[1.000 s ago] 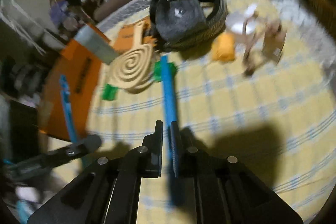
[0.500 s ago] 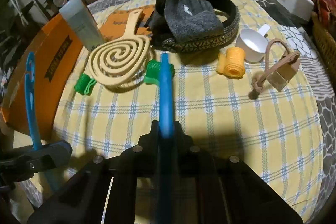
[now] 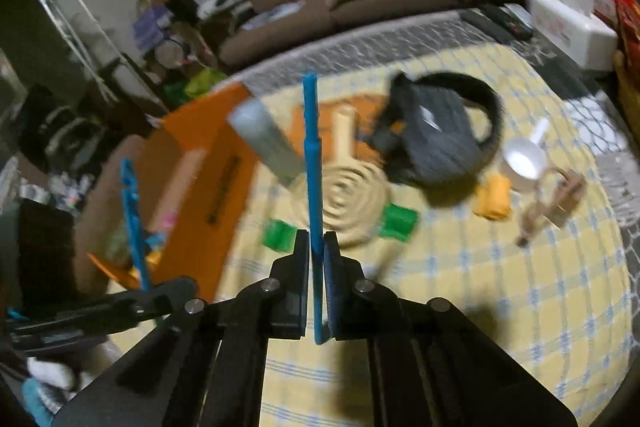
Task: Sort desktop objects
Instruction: 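Lower the blue hanger into the box and open left tool while right tool carries the rod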
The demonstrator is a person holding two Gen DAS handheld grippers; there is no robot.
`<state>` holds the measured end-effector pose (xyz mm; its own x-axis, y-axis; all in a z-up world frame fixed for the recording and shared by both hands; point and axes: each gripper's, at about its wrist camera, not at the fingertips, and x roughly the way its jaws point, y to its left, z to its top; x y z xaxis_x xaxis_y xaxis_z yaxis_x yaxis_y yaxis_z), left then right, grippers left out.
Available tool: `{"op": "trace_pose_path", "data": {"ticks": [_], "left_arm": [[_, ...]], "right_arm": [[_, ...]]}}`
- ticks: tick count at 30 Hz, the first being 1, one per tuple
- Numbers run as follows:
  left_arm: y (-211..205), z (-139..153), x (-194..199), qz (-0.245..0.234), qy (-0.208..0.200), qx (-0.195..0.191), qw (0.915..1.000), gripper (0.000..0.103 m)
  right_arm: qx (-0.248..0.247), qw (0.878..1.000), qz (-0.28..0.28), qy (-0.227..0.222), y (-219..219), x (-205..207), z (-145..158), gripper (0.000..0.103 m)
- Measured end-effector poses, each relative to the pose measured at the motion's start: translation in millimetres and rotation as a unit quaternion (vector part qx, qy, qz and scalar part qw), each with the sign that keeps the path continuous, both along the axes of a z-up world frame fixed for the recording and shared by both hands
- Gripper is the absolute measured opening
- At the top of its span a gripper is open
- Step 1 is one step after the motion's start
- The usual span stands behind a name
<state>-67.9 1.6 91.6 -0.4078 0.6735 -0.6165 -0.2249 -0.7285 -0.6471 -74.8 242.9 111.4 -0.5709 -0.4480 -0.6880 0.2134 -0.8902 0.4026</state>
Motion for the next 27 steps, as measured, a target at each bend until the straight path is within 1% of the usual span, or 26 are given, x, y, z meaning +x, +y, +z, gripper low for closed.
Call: {"op": "trace_pose_path", "data": {"ticks": [4, 9, 14, 20, 22, 24, 25, 26, 27], "left_arm": [[-25, 11, -3, 0.018, 0.013, -0.003, 0.9998, 0.011], [-56, 23, -8, 0.039, 0.024, -0.006, 0.9989, 0.011], [-85, 25, -13, 0.058, 0.022, 0.0, 0.9981, 0.011], [-101, 22, -18, 0.063, 0.016, 0.003, 0.9979, 0.011], [-99, 20, -18, 0.06, 0.013, 0.003, 0.9981, 0.011], [-93, 18, -15, 0.056, 0.012, 0.002, 0.9984, 0.011], [-91, 18, -15, 0.054, 0.011, 0.002, 0.9985, 0.011], [-89, 18, -14, 0.053, 0.01, 0.002, 0.9986, 0.011], [-87, 17, -14, 0.051, 0.01, 0.003, 0.9986, 0.011]], "right_arm": [[-0.013, 0.999, 0.023, 0.023, -27, -1, 20, 0.006], [-0.034, 0.997, 0.052, 0.04, -61, -5, 34, 0.006], [-0.057, 0.995, 0.069, 0.051, -86, -10, 46, 0.006], [-0.069, 0.991, 0.084, 0.077, -103, -5, 67, 0.005], [-0.063, 0.993, 0.069, 0.069, -100, -10, 64, 0.009], [-0.057, 0.996, 0.048, 0.043, -90, -19, 51, 0.009], [-0.052, 0.998, 0.027, 0.02, -82, -25, 38, 0.012], [-0.049, 0.999, 0.014, 0.008, -76, -28, 30, 0.015], [-0.043, 0.999, 0.001, -0.003, -71, -32, 22, 0.022]]}}
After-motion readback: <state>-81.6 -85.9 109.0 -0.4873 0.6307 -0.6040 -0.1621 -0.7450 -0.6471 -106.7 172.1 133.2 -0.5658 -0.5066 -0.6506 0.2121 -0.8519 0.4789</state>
